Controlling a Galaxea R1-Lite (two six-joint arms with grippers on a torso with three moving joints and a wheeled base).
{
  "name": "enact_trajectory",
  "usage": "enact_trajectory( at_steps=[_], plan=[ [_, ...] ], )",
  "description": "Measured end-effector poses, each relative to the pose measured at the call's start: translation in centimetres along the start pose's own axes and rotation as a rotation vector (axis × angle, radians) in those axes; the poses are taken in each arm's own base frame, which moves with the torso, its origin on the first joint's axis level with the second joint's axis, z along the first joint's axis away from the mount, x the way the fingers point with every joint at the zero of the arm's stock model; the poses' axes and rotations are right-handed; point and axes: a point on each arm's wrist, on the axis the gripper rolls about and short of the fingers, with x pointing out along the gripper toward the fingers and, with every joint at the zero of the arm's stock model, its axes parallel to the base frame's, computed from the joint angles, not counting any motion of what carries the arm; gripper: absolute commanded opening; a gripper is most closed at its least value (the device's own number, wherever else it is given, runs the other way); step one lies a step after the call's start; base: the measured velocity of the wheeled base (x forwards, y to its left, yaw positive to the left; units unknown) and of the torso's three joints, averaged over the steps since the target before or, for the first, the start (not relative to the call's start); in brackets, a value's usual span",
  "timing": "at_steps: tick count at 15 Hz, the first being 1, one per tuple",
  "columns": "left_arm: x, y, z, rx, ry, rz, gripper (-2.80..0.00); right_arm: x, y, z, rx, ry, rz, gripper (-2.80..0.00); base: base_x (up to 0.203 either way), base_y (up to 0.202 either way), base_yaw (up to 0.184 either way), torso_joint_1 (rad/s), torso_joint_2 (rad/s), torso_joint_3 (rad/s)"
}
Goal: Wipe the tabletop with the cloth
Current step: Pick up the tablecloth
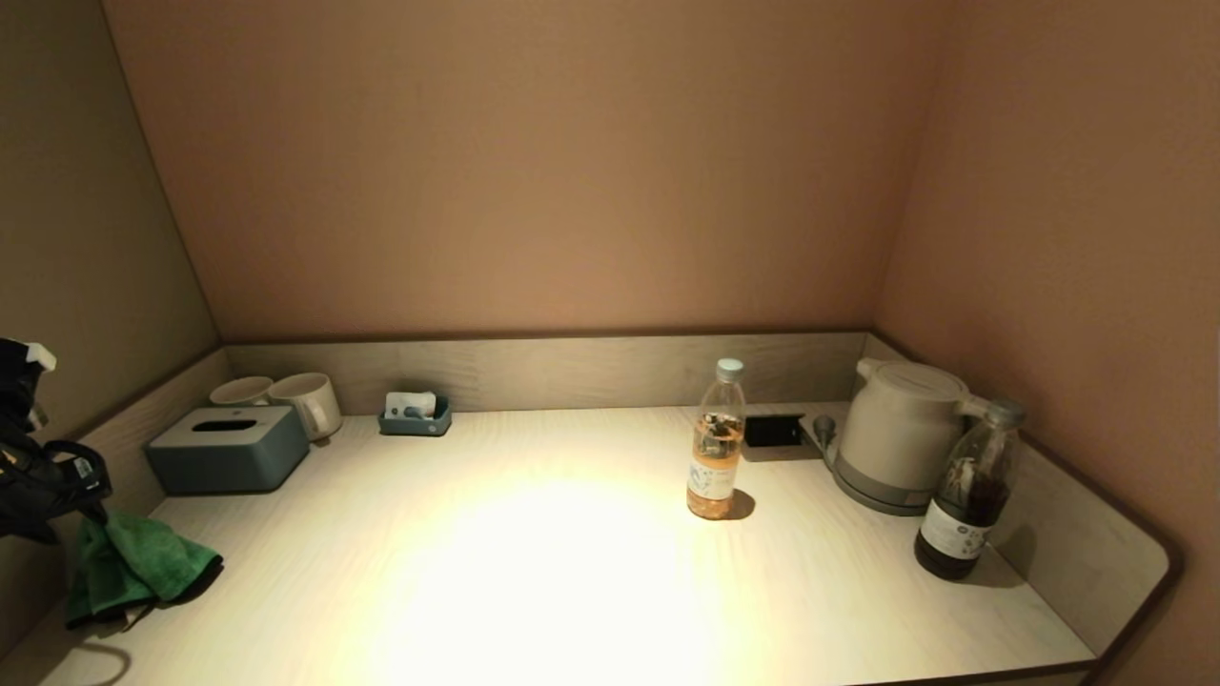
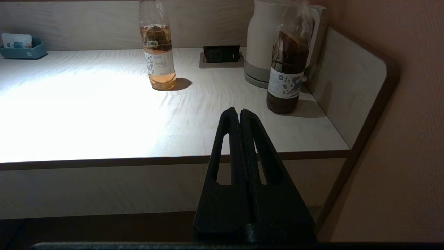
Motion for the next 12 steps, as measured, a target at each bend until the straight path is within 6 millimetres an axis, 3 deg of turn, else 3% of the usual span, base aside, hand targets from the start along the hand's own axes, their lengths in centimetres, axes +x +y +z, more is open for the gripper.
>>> enact_trajectory(
  at_steps=[7,12],
  plan=[
    [1.3,-0.2,0.1,-0.003,0.015,0.008,0.00,0.0,0.0,0.0,0.000,0.000,0.000,-2.80,0.000,0.000,0.000,0.000,0.00,0.000],
    [3.5,-0.7,0.3,0.001,0.040,0.015,0.00,0.0,0.0,0.0,0.000,0.001,0.000,-2.80,0.000,0.000,0.000,0.000,0.00,0.000]
  ],
)
